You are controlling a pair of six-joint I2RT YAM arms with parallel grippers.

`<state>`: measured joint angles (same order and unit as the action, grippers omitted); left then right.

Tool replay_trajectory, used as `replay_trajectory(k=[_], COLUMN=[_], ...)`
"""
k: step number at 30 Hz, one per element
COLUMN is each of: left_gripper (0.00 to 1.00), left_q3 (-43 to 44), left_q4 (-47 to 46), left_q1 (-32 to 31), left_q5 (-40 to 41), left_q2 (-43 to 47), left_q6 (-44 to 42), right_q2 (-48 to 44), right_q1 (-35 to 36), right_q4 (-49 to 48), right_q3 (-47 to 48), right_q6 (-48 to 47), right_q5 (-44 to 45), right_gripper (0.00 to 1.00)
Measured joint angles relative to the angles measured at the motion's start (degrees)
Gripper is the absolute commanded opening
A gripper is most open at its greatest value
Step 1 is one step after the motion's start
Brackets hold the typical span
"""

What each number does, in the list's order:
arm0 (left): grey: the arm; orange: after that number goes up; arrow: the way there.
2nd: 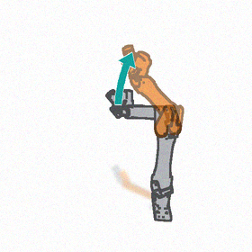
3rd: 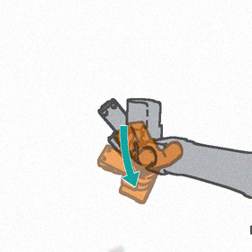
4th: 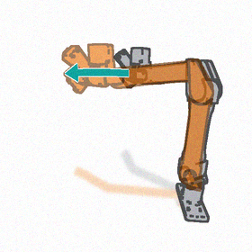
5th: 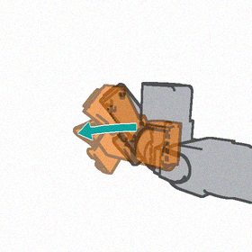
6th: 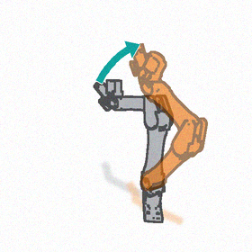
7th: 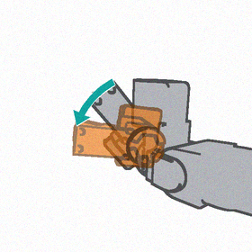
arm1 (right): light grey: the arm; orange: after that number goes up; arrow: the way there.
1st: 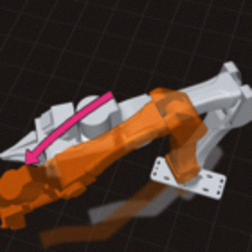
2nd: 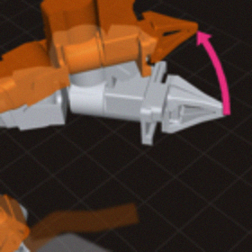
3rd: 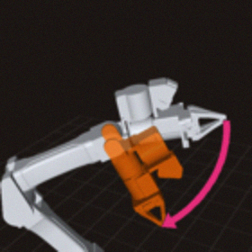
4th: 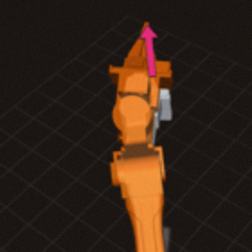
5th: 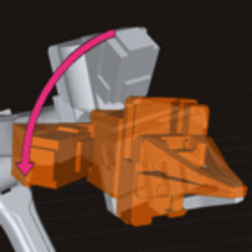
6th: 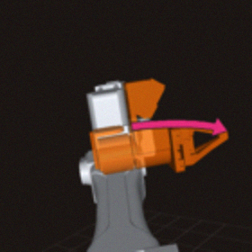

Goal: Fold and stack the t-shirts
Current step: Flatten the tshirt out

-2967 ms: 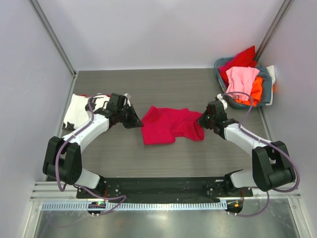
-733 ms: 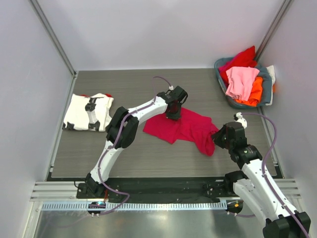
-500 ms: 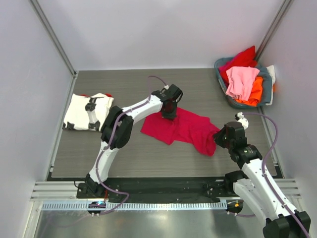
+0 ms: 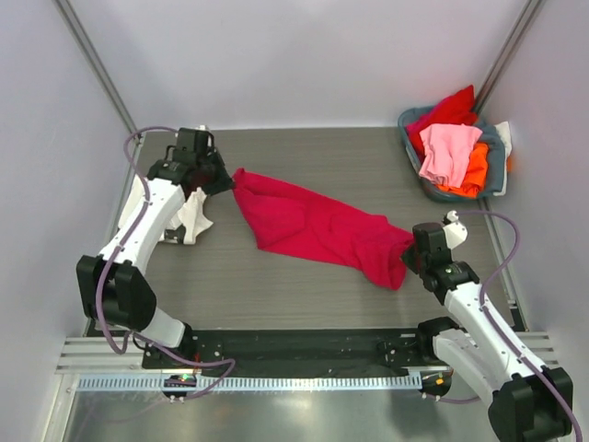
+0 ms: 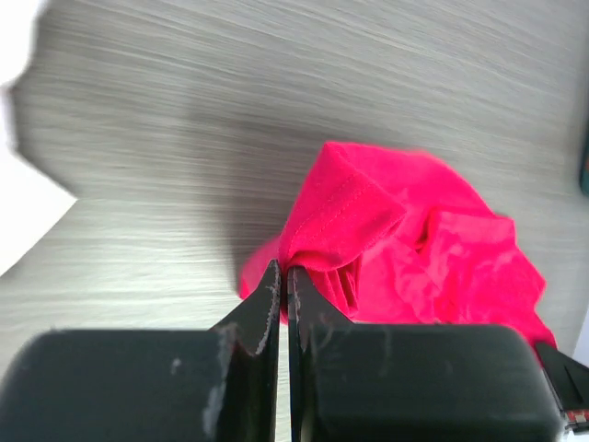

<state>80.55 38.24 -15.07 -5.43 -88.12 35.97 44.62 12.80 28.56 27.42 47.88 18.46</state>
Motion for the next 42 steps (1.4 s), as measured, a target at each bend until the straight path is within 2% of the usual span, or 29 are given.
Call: replay_trajectory(k=[4, 7, 9, 12, 15, 17, 19, 25, 29, 33, 42], left_gripper=[0.00, 0.00, 0.00, 0.00, 0.00, 0.00, 0.00, 0.00, 0.00, 0.00, 0.00], left_q3=[-0.6, 0.5, 3.3, 12.1, 21.4, 22.0, 19.1, 0.7, -6.2, -7.0, 1.9], left_q4=[2.4, 5.2, 8.1, 12.7, 13.9, 13.6, 12.6, 9.2, 9.4, 10.5, 13.0], left_q1=[3.7, 5.8, 7.2, 9.3, 11.6, 12.9, 13.6, 13.7, 13.7, 13.7, 13.7], left_q5=[0.4, 0.2, 0.1, -0.2, 0.5, 1.8, 2.6, 5.0, 4.7, 4.5, 4.5], left_q2=[1.7, 1.7, 1.7, 1.7, 3.8, 8.8, 16.0, 36.8, 37.7, 34.7, 34.6], left_q6=[-0.6, -1.2, -2.1, -3.5, -4.9, -5.0, -4.9, -2.9, -1.6, -1.2, -1.5], right_q2=[3.3, 7.3, 10.4, 13.0, 11.6, 7.9, 1.8, -14.0, -14.2, -13.3, -9.9], right_q1=[-0.2, -0.7, -1.3, -2.3, -2.8, -2.8, -2.8, -3.2, -3.2, -3.2, -3.2], right_q4=[-1.1, -0.5, -0.3, 0.9, -0.9, -2.2, -2.7, -0.8, 4.9, 8.9, 10.0], right_q3=[0.9, 5.5, 12.0, 24.5, 34.9, 37.6, 36.9, 26.5, 21.5, 20.5, 26.5], right_q6=[1.4, 0.8, -0.6, -3.2, -6.0, -7.4, -8.2, -8.3, -7.7, -7.3, -7.3], right_q5=[1.0, 1.3, 1.3, 1.2, 2.7, 4.8, 7.0, 11.7, 11.9, 11.9, 11.5], right_gripper=[0.01, 0.01, 0.01, 0.01, 0.01, 0.01, 0.01, 0.01, 0.01, 0.01, 0.01])
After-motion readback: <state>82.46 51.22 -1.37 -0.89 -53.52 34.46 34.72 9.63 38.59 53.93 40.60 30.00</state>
